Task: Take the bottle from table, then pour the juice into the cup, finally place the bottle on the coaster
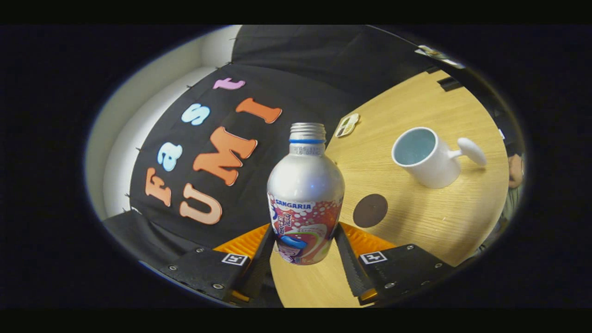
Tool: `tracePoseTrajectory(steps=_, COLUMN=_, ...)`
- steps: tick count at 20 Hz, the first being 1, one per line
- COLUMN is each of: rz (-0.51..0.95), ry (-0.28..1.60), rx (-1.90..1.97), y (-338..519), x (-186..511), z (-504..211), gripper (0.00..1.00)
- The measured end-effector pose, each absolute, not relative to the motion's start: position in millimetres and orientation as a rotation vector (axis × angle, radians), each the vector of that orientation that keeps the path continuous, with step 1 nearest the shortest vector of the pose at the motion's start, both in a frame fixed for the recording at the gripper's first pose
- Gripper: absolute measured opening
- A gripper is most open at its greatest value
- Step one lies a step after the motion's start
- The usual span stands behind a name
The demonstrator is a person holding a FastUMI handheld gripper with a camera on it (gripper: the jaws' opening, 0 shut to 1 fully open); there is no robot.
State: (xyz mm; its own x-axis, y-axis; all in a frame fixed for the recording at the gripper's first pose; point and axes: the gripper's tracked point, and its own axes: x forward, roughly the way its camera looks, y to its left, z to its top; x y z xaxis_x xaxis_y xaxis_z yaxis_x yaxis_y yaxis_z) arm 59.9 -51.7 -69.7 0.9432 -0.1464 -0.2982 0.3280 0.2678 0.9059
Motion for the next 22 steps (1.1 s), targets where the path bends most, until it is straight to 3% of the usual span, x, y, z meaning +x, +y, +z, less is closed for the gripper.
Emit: tracePoseTrajectory(steps=22, rz=-0.402, ry=0.162, rx=1.744, y=-83, x=73, z=-82, gripper=0.73)
